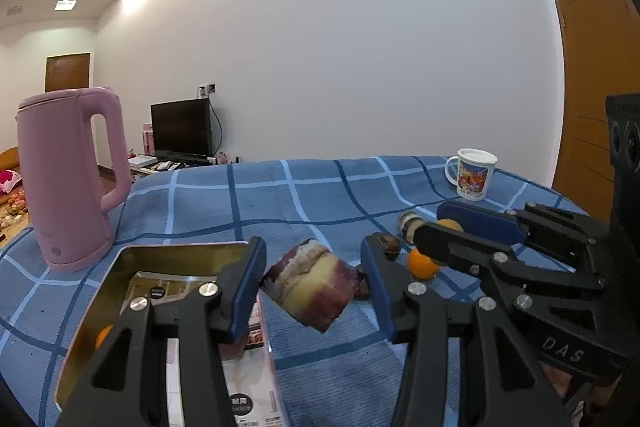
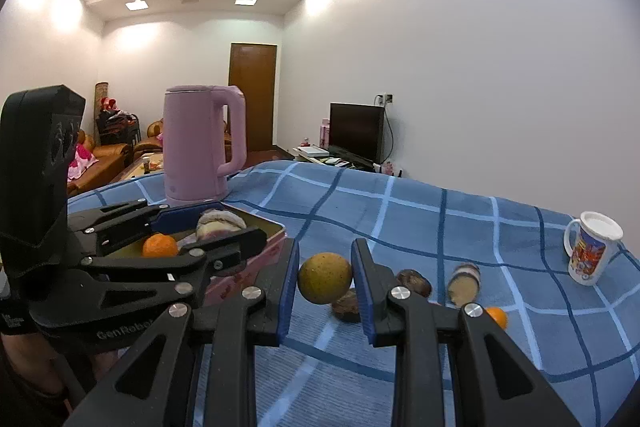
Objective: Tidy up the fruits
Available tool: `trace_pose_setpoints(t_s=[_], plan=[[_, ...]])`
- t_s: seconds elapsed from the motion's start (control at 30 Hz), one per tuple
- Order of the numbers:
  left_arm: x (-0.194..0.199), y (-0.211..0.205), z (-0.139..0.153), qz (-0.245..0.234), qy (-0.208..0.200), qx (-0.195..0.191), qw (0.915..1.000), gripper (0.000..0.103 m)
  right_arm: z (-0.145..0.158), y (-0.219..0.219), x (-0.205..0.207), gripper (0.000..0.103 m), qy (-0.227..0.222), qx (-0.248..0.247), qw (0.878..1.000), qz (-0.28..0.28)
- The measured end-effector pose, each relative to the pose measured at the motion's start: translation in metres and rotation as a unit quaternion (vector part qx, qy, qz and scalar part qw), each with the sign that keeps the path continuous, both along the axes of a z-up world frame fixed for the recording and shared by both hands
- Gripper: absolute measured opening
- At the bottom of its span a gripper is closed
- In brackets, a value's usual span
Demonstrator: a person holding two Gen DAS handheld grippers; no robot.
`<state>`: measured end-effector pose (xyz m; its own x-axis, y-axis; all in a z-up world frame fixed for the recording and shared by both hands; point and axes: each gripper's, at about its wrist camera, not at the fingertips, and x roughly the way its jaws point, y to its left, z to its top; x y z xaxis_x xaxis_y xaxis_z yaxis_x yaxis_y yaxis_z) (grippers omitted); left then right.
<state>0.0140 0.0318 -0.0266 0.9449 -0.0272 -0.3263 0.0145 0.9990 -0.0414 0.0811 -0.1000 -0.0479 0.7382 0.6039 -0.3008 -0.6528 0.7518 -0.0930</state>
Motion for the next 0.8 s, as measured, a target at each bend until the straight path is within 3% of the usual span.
trace_pose_setpoints(t_s=[0.8], plan=[[-0.015,0.039,-0.003,0.034,0.008,-0.013,0.9993,0.051,0.007,0.044,-0.006,0.029,-0.004,-0.016,0.999,0.042]])
